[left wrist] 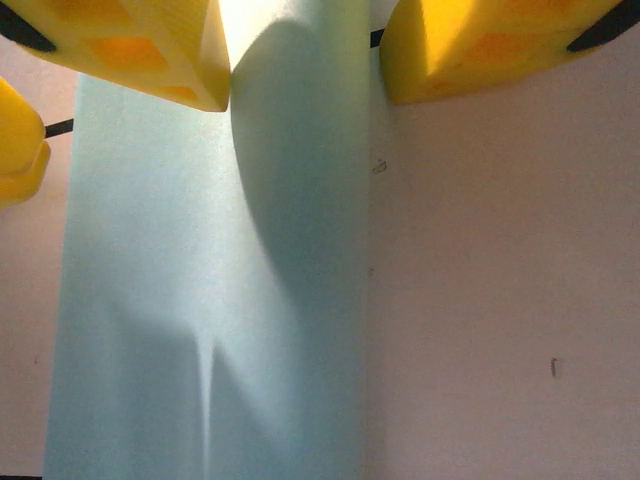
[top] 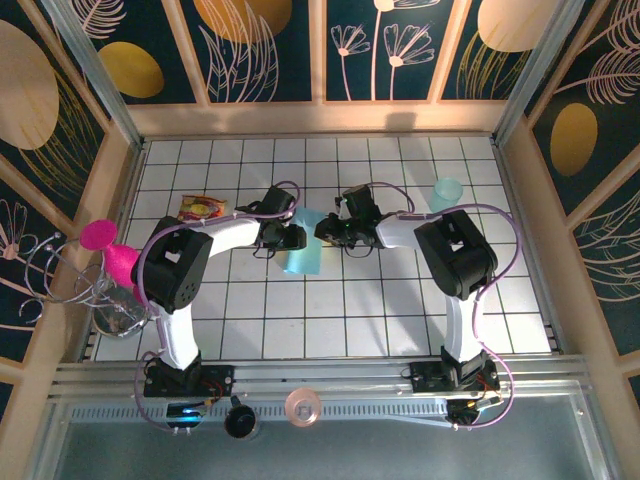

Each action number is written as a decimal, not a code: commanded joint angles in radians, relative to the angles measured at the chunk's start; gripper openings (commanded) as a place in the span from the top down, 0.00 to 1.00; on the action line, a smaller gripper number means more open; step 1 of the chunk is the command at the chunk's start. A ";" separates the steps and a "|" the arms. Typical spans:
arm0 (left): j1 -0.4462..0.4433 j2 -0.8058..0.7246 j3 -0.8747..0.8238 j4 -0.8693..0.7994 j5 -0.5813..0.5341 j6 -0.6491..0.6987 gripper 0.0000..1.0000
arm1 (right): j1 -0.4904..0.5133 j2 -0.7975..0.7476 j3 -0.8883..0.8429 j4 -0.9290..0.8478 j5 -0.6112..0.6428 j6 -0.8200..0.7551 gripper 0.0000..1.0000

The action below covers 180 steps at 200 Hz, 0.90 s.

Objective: Fold a paper plane with a square sheet of paper (pick it up from the middle)
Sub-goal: Hold the square sheet of paper at the center of the table.

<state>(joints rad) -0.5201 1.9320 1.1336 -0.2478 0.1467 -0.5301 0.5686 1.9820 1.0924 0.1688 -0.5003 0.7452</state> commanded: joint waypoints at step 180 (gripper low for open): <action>-0.018 0.168 -0.072 0.003 -0.006 0.024 0.52 | 0.011 0.102 0.044 -0.156 0.036 -0.036 0.83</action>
<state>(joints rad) -0.5201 1.9335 1.1336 -0.2478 0.1463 -0.5266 0.5713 2.0396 1.1290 0.1375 -0.5194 0.7376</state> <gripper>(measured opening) 0.478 0.173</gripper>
